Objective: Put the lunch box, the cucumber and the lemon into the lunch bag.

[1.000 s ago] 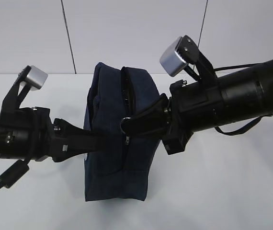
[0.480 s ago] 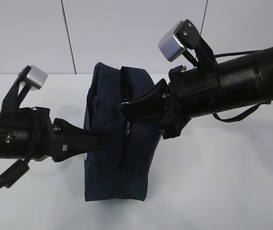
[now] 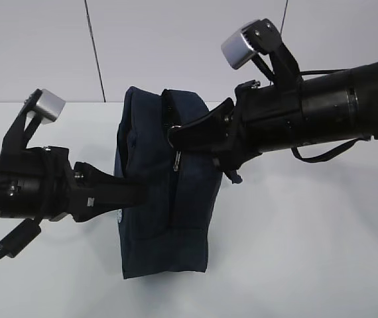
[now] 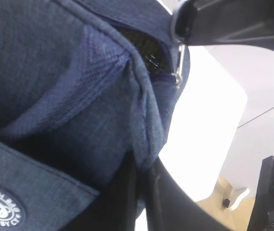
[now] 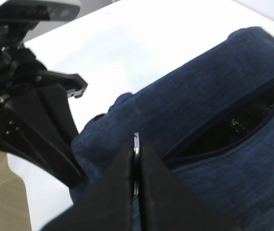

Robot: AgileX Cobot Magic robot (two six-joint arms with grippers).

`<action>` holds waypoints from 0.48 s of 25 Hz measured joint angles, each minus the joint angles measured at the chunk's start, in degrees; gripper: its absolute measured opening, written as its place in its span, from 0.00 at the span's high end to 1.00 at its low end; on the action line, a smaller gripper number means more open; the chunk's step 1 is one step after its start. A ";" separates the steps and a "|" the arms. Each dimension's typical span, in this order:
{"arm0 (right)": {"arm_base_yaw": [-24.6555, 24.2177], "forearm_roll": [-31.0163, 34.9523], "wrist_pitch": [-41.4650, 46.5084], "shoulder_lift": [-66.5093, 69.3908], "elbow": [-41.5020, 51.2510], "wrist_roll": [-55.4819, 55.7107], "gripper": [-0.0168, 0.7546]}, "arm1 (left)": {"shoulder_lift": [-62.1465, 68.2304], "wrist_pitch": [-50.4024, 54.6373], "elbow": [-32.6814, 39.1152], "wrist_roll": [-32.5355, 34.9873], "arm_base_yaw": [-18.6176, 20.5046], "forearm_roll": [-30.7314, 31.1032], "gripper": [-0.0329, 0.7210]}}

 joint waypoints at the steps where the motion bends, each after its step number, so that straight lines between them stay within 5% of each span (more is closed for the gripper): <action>1: 0.00 0.60 -0.65 0.00 0.00 0.26 0.97 | 0.00 0.00 0.00 -0.09 0.00 0.01 0.96; 12: 0.00 2.50 -1.16 0.00 0.00 1.89 0.97 | 0.00 -0.89 -0.25 -0.22 0.00 0.56 0.96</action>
